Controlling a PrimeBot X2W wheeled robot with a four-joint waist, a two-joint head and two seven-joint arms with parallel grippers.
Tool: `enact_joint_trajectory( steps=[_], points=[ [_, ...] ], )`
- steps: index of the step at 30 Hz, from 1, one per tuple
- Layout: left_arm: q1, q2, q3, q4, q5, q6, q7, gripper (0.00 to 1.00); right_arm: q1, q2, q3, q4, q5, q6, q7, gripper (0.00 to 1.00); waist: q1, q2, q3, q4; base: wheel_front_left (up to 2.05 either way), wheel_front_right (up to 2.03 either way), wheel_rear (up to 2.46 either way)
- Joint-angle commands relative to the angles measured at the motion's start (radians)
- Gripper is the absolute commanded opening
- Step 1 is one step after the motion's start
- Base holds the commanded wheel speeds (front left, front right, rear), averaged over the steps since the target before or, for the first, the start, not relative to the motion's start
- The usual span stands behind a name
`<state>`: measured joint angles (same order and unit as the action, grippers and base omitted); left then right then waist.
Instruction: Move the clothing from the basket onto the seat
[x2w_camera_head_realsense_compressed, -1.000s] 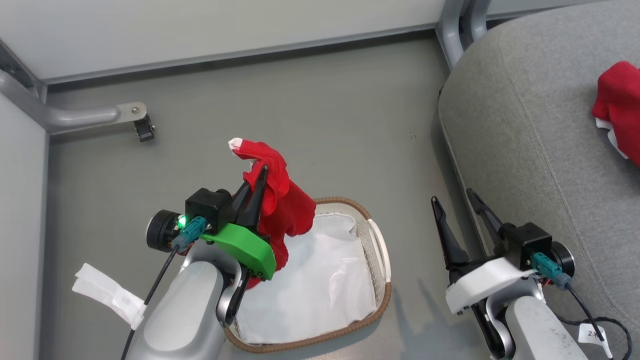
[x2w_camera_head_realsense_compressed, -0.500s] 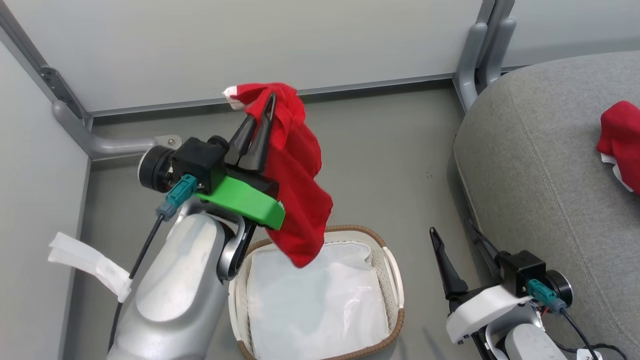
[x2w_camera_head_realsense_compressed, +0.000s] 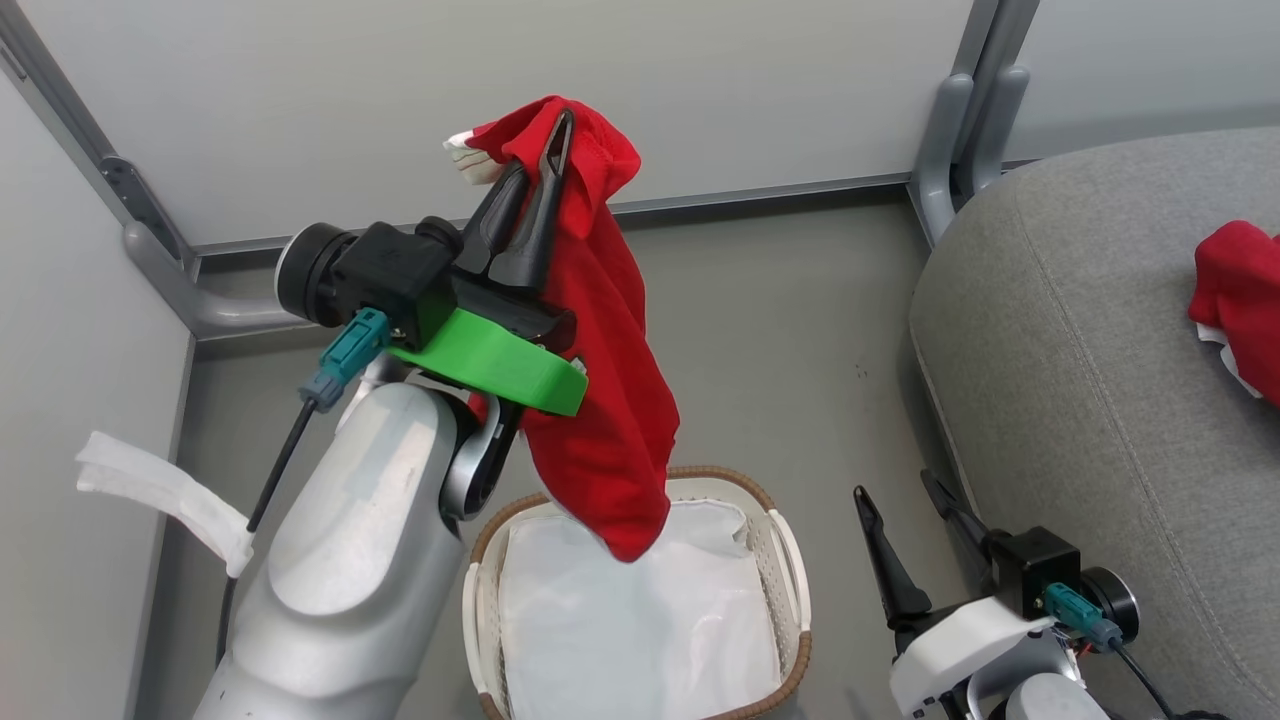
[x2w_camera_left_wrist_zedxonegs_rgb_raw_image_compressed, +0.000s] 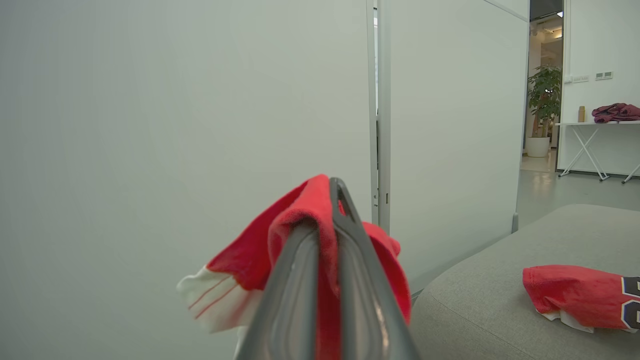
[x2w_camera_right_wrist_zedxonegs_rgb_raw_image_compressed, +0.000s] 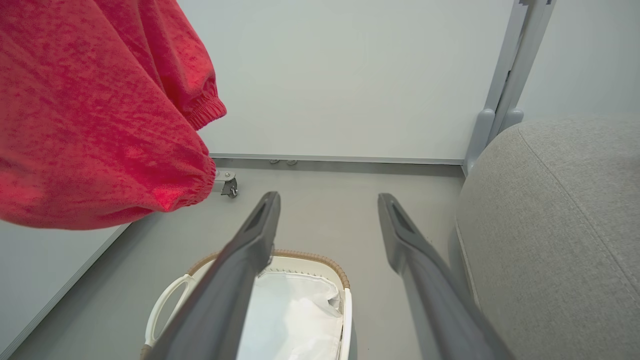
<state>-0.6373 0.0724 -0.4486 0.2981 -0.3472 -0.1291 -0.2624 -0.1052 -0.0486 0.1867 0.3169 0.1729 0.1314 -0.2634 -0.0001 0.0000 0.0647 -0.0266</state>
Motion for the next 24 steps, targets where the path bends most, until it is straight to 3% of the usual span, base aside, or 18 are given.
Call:
enact_joint_trajectory(
  steps=[1, 11, 24],
  points=[
    [-0.016, -0.005, 0.001, -0.003, 0.000, -0.002, -0.003, 0.00, 0.018, -0.005, 0.002, 0.003, -0.008, -0.001, -0.002, 1.00, 0.0001, 0.0000, -0.001, 0.002, 0.00, 0.00, 0.00],
    [0.019, -0.010, -0.021, -0.014, -0.020, -0.002, -0.003, 0.00, -0.038, -0.004, 0.094, -0.055, 0.028, -0.001, -0.002, 1.00, 0.0001, 0.0000, 0.010, 0.025, 0.00, 0.00, 0.00],
    [0.027, -0.017, -0.043, 0.002, -0.035, -0.002, -0.003, 0.00, -0.271, -0.005, 0.266, -0.132, 0.045, -0.001, -0.002, 1.00, 0.0001, 0.0000, 0.033, 0.040, 0.00, 0.00, 0.00]
  ],
)
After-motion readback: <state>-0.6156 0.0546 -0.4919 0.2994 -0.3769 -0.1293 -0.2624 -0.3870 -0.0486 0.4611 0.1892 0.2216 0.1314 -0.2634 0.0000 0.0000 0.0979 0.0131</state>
